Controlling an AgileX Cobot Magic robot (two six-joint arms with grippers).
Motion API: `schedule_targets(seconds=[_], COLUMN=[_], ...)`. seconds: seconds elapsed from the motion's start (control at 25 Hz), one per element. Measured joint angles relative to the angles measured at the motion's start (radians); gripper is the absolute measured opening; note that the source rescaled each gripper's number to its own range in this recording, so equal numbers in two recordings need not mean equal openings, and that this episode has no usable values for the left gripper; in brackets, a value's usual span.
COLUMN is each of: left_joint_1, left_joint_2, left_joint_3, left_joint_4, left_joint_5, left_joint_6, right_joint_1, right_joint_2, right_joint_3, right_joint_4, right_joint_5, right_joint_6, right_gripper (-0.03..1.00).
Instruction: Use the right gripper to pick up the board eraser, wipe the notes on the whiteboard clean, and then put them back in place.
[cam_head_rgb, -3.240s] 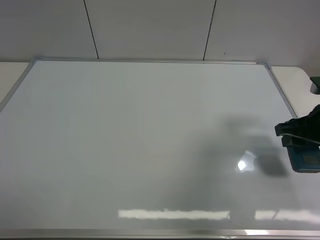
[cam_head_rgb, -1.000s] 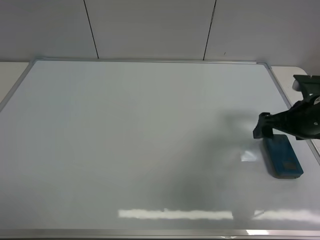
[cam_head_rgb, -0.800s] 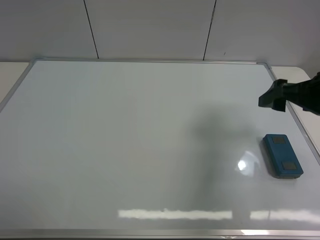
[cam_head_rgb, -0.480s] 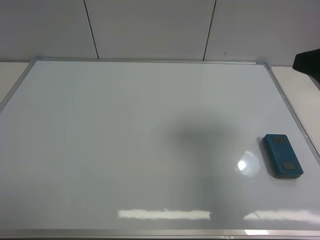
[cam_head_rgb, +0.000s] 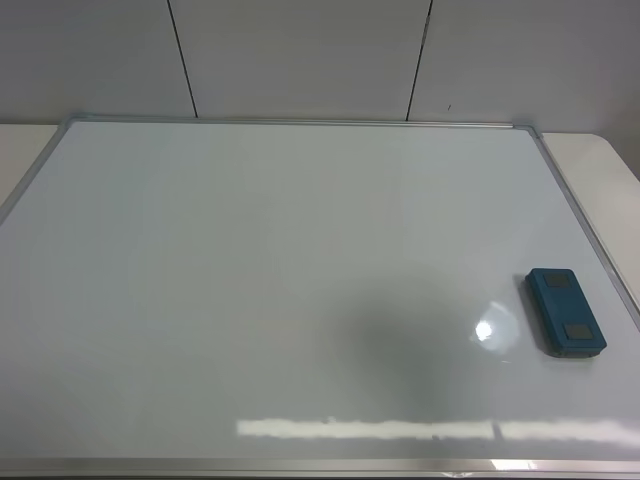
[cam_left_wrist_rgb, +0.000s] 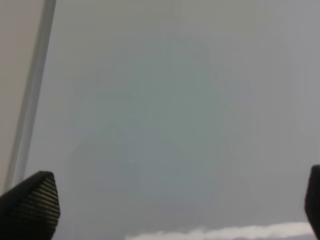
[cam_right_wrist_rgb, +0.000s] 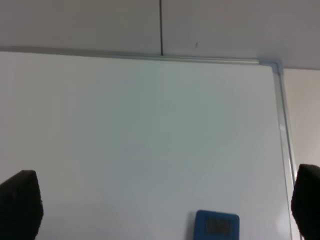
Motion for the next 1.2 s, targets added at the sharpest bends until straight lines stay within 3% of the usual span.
schedule_targets(seconds=[0.2, 0.44, 0.8, 1.2], left_joint_1=[0.0, 0.0, 0.0, 0.0], left_joint_2=[0.0, 0.0, 0.0, 0.0], left_joint_3=[0.0, 0.0, 0.0, 0.0], left_joint_4=[0.0, 0.0, 0.0, 0.0], left_joint_5=[0.0, 0.0, 0.0, 0.0], left_joint_6=[0.0, 0.0, 0.0, 0.0], right_joint_1=[0.0, 0.0, 0.0, 0.0], right_joint_2=[-0.107, -0.174, -0.236, -0.237], right_joint_3=[0.0, 0.0, 0.03, 0.029], right_joint_4=[-0.146, -0.221, -0.269, -0.276], right_joint_5=[0.118, 0.235, 0.334, 0.361], right_joint_6=[0.117, 0.136, 0.163, 0.204], right_gripper=[1.0, 1.0, 1.0, 1.0])
